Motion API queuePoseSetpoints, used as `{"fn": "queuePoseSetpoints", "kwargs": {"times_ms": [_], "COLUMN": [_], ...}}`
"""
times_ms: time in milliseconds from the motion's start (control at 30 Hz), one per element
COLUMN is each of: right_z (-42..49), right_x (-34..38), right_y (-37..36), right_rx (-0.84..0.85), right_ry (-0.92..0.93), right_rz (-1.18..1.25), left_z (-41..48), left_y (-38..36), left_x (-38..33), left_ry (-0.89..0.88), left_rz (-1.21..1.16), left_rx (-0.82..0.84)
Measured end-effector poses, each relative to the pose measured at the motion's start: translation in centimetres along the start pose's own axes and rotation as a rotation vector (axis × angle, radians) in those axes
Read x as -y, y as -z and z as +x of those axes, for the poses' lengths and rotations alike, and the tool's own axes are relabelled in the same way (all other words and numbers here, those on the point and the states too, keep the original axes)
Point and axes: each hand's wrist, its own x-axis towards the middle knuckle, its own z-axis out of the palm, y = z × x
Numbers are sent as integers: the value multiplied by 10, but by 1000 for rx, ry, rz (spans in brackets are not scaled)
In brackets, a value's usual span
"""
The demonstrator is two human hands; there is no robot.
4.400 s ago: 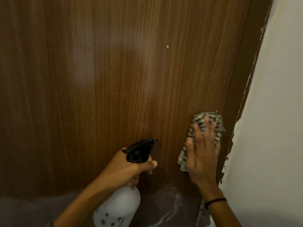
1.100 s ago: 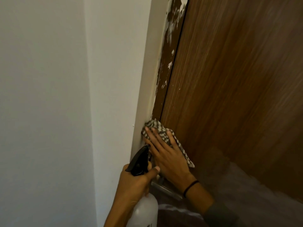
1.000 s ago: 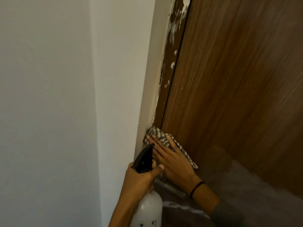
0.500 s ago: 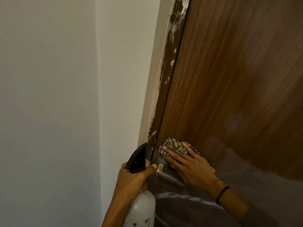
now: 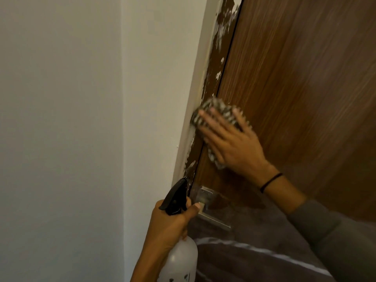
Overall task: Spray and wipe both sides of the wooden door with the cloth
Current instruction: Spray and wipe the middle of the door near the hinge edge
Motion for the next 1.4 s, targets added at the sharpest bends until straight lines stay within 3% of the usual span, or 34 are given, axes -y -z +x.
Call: {"fn": "queuePoseSetpoints", "kwargs": {"times_ms": [167,400,633,900,1033,1133,1267,1400], "right_z": [13,-92,-183,-140,-169,-211,-247,-264], "right_x": [10,76,65,95,78,69,82,93], "right_y": [5,-51,-54,-53,-50,-49,-35,-7], "right_rx": [-81,127,187,128,118,116,142,40], "right_ry": [-143,162,67,-32,-37,-197,-530,-777], "right_rz": [36,108,75,169,171,209,443,616], "left_z": [4,8,13,18,15,12,11,13], "left_y": [1,-2,-2,-17,-33,-43,-58,-75], "left_x": [0,-9,0,8,18,26,35,41], "left_ry": [-3,-35,43,26,81,92,73,-2], "left_rz": [-41,-49,-101,-53,-31,2,66,168], "left_rx": [-11,2,39,30,159,272,368,439]}}
